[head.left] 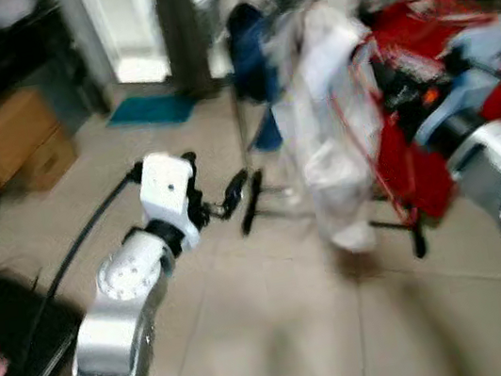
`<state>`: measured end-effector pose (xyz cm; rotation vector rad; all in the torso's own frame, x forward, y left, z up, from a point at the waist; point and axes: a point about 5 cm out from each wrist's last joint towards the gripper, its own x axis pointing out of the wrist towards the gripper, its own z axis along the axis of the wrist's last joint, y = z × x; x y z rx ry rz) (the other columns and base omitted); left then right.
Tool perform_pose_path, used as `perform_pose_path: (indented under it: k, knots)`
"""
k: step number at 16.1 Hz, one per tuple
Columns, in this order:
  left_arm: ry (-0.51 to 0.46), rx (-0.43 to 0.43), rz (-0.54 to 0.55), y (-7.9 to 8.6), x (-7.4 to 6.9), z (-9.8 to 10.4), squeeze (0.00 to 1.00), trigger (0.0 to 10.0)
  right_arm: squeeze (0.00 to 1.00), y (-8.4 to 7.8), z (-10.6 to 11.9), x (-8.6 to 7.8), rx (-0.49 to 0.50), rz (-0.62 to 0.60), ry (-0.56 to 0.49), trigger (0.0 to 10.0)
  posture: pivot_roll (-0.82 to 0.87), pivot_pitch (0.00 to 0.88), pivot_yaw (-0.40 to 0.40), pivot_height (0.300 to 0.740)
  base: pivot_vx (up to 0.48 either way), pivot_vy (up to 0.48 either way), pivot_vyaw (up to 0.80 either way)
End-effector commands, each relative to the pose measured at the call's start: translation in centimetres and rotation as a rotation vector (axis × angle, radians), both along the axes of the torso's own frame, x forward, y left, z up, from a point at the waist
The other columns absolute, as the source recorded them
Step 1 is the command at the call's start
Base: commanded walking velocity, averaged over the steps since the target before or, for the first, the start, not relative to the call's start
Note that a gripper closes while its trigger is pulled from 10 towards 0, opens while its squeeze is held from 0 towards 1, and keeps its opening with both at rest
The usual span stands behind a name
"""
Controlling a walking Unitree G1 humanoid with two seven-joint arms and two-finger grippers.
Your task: Hang hanger
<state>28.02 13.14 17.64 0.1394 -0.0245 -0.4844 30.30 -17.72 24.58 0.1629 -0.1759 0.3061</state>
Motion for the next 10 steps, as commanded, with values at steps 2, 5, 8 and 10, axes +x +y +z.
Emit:
perform_pose_path:
  k: [2,5,8,10]
  knots:
    - [0.046,0.011,0.014,0.2,0.1,-1.1,0.85,10.0,0.0,0.2,-0.6,0.0,-0.016,-0.019,-0.011,10.0,-0.14,0.0,0.01,0.74,0.0,0.0,0.8]
    - [0.066,0.033,0.033,0.1,0.4,-2.1,0.62,10.0,0.0,-0.2,-3.9,-0.2,-0.046,-0.082,0.097,10.0,-0.14,0.0,0.0,0.74,0.0,0.0,0.8]
    - [0.116,0.041,0.074,0.3,0.4,-3.5,0.0,10.0,0.0,0.0,-7.8,-1.1,-0.089,-0.16,0.227,10.0,-0.13,0.0,-0.004,0.74,0.0,0.0,0.17]
    - [0.136,0.057,0.09,0.5,0.5,-4.1,0.0,10.0,0.0,0.3,-9.3,-1.8,-0.06,-0.189,0.251,10.0,-0.12,0.0,-0.01,0.74,0.0,0.0,0.0]
